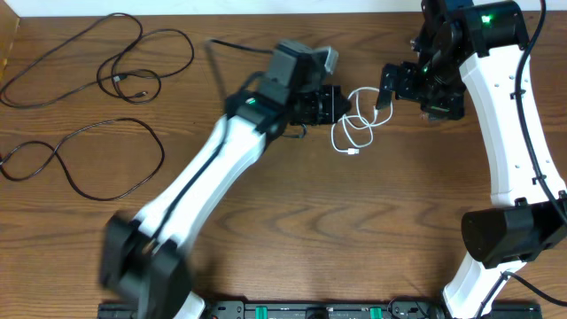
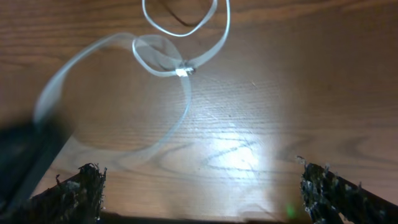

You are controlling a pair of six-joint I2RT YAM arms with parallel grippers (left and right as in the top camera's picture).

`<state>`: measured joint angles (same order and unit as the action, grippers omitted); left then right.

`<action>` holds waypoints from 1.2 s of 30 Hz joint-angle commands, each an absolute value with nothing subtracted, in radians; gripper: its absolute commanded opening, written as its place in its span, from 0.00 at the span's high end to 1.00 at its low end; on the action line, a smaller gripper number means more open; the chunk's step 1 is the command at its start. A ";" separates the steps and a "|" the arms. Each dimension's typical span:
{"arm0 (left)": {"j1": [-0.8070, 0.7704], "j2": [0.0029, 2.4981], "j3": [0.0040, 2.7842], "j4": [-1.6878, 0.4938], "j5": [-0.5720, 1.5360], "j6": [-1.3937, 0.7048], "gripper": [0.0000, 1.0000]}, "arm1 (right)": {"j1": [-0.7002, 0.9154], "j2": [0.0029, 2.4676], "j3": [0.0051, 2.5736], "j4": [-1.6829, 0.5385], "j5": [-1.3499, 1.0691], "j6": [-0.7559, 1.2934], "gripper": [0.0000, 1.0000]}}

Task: Untangle cables

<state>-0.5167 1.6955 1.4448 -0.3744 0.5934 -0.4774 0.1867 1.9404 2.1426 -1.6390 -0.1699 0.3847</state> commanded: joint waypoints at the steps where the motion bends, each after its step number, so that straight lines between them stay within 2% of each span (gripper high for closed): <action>1: -0.529 1.592 1.454 -0.404 0.671 -0.454 0.93 | 0.206 1.945 2.144 -1.627 -0.215 0.396 0.01; 16: -0.532 1.277 1.454 -0.358 0.685 -0.477 0.92 | 0.348 1.950 2.131 -1.613 -0.198 0.366 0.01; 21: -0.487 1.210 1.454 -0.364 0.685 -0.476 0.93 | 0.399 1.950 2.094 -1.615 -0.094 0.401 0.01; 30: -0.355 1.195 1.454 -0.595 0.666 -0.517 0.92 | 0.349 1.923 2.104 -1.611 -0.129 0.408 0.01; 36: -0.355 1.195 1.454 -0.647 0.670 -0.522 0.92 | 0.265 1.867 2.125 -1.604 -0.292 0.285 0.01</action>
<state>-0.3553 1.1969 1.4479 -0.6334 0.6678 -0.5087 0.2970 1.9293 2.0941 -1.6085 -0.1909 0.3611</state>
